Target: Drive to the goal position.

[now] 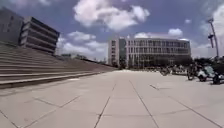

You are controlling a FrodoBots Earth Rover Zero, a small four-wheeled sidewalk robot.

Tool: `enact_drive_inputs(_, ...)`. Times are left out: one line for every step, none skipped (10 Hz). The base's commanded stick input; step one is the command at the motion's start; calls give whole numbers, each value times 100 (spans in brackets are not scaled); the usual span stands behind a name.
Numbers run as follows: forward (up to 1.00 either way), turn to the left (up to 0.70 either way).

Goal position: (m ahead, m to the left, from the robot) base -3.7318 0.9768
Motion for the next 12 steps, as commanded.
enact_drive_inputs(50, 0)
enact_drive_inputs(50, 0)
enact_drive_inputs(50, 0)
enact_drive_inputs(50, 0)
enact_drive_inputs(50, 0)
enact_drive_inputs(50, 0)
enact_drive_inputs(50, 0)
enact_drive_inputs(50, 0)
enact_drive_inputs(50, 0)
enact_drive_inputs(24, -7)
enact_drive_inputs(2, -46)
enact_drive_inputs(0, -50)
